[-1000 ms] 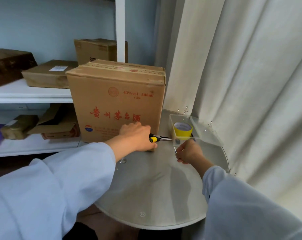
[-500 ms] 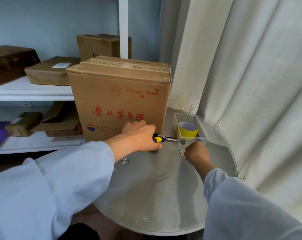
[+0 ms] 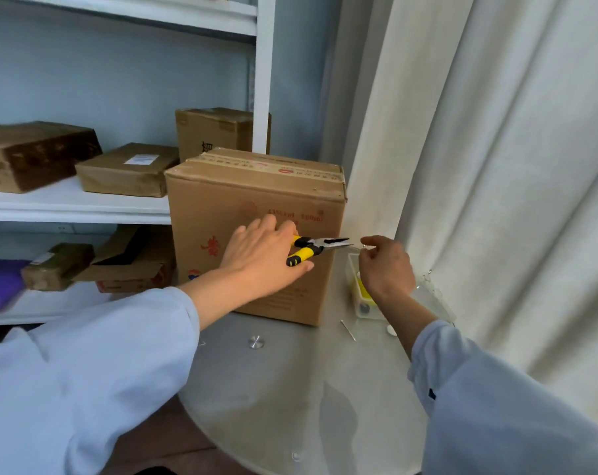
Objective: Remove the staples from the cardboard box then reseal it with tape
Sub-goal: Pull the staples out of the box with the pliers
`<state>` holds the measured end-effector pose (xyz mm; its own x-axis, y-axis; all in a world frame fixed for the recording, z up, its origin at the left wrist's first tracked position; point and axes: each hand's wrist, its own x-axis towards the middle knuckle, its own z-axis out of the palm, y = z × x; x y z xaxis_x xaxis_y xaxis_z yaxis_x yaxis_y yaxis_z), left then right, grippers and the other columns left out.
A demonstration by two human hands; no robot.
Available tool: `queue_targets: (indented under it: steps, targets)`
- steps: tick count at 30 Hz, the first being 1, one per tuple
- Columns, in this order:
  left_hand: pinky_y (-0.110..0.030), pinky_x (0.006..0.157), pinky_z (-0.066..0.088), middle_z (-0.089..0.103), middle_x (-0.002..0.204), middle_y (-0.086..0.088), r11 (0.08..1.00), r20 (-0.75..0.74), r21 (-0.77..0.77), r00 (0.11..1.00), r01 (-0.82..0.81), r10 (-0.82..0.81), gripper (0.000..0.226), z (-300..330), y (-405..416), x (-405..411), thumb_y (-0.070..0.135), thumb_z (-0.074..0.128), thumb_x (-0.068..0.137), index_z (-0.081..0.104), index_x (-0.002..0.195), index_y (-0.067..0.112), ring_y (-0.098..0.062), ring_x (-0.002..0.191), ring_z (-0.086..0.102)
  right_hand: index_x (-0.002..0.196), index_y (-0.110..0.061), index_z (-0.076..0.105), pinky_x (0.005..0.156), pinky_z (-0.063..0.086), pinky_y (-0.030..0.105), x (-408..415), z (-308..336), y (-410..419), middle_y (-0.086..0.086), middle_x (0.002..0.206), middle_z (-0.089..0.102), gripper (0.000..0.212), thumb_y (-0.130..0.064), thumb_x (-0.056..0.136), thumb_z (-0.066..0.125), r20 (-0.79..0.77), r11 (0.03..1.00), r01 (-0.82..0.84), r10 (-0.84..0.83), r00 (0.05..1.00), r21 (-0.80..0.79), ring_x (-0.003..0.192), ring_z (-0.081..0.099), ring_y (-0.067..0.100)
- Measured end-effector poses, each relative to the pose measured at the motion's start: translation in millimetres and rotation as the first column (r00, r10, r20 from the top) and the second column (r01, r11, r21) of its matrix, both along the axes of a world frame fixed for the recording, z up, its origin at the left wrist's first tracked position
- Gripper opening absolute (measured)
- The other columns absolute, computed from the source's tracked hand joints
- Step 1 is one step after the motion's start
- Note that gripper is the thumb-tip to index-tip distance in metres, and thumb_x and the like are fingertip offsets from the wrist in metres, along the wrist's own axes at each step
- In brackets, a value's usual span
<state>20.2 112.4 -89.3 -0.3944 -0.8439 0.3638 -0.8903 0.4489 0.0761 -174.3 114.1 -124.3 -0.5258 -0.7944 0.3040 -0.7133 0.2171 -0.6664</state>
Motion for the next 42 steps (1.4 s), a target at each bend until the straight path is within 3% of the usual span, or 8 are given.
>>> queue_targets:
  steps: [7,15,17,22,29,33,38,42]
  targets:
    - [-0.036,0.091,0.041,0.046,0.123,-0.003,0.988,-0.121,-0.148,0.992,-0.042,0.024,0.060,23.0,-8.0,29.7,0.065,0.049,0.083,0.047,0.124,0.021,-0.021,0.112,0.049,0.130,-0.026,0.054,0.090,0.045,0.038,28.3,10.9,4.5,0.006,0.126,0.060,0.039,-0.019,0.095,0.039,-0.102,0.998,-0.047,0.042,0.994,-0.051,0.116,0.055,0.028]
    - [-0.042,0.093,0.046,0.028,0.152,-0.005,0.992,-0.116,-0.080,0.989,-0.097,0.087,0.054,40.4,-22.4,48.1,0.056,0.049,0.089,0.048,0.123,0.015,-0.024,0.121,0.050,0.131,-0.025,0.038,0.071,0.046,0.036,52.4,29.6,8.1,0.004,0.104,0.061,0.035,-0.023,0.096,0.041,-0.154,0.938,-0.118,0.070,0.986,-0.327,0.092,0.060,0.026]
    - [-0.042,0.092,0.045,0.030,0.152,-0.004,0.994,-0.101,-0.047,0.991,-0.098,0.093,0.054,40.6,-26.2,48.6,0.056,0.048,0.089,0.047,0.124,0.015,-0.024,0.123,0.049,0.117,-0.021,0.044,0.069,0.044,0.035,48.6,22.6,5.4,0.004,0.095,0.064,0.022,-0.024,0.095,0.042,-0.133,0.955,-0.094,0.058,0.989,-0.282,0.089,0.061,0.028]
    - [-0.039,0.088,0.047,0.033,0.148,-0.003,0.994,-0.137,-0.045,0.987,-0.096,0.089,0.056,28.3,-29.7,40.8,0.056,0.045,0.091,0.046,0.127,0.014,-0.024,0.120,0.050,0.112,-0.025,0.057,0.073,0.046,0.032,38.3,-19.3,1.9,0.004,0.107,0.067,0.024,-0.026,0.091,0.045,-0.132,0.968,-0.108,0.141,0.981,0.227,0.102,0.061,0.027]
    - [-0.036,0.085,0.048,0.052,0.118,0.000,0.971,-0.110,-0.239,0.994,-0.017,-0.010,0.049,25.9,-26.3,27.0,0.058,0.048,0.088,0.049,0.118,0.018,-0.019,0.103,0.055,0.112,-0.012,0.048,0.072,0.036,0.032,63.2,14.0,-9.3,0.005,0.095,0.063,0.027,-0.026,0.089,0.053,-0.025,0.964,-0.176,0.174,0.984,-0.198,0.098,0.059,0.032]
    - [-0.034,0.090,0.041,0.056,0.120,0.001,0.946,-0.045,-0.320,0.996,0.056,-0.074,0.049,36.8,-25.4,27.5,0.058,0.047,0.088,0.048,0.120,0.021,-0.019,0.109,0.051,0.122,-0.011,0.050,0.084,0.042,0.036,66.3,13.1,-19.8,0.012,0.117,0.061,0.036,-0.021,0.088,0.053,-0.074,0.957,-0.245,0.236,0.969,-0.155,0.109,0.056,0.032]
    - [-0.037,0.091,0.043,0.058,0.119,-0.006,0.949,0.008,-0.300,0.995,-0.096,0.103,0.052,31.0,-28.5,35.5,0.058,0.042,0.090,0.049,0.120,0.016,-0.024,0.111,0.048,0.130,-0.016,0.052,0.093,0.046,0.038,46.0,-30.8,-12.2,0.012,0.127,0.060,0.042,-0.014,0.088,0.050,-0.105,0.945,-0.260,0.284,0.953,0.200,0.116,0.054,0.031]
    - [-0.035,0.084,0.044,0.059,0.111,-0.005,0.949,-0.001,-0.309,0.997,-0.068,0.072,0.046,34.0,-21.6,28.5,0.054,0.043,0.092,0.048,0.116,0.015,-0.022,0.104,0.050,0.143,-0.020,0.035,0.090,0.047,0.039,49.8,-32.0,-12.2,0.011,0.133,0.053,0.058,-0.024,0.089,0.055,-0.081,0.971,-0.239,0.241,0.967,0.031,0.110,0.058,0.031]
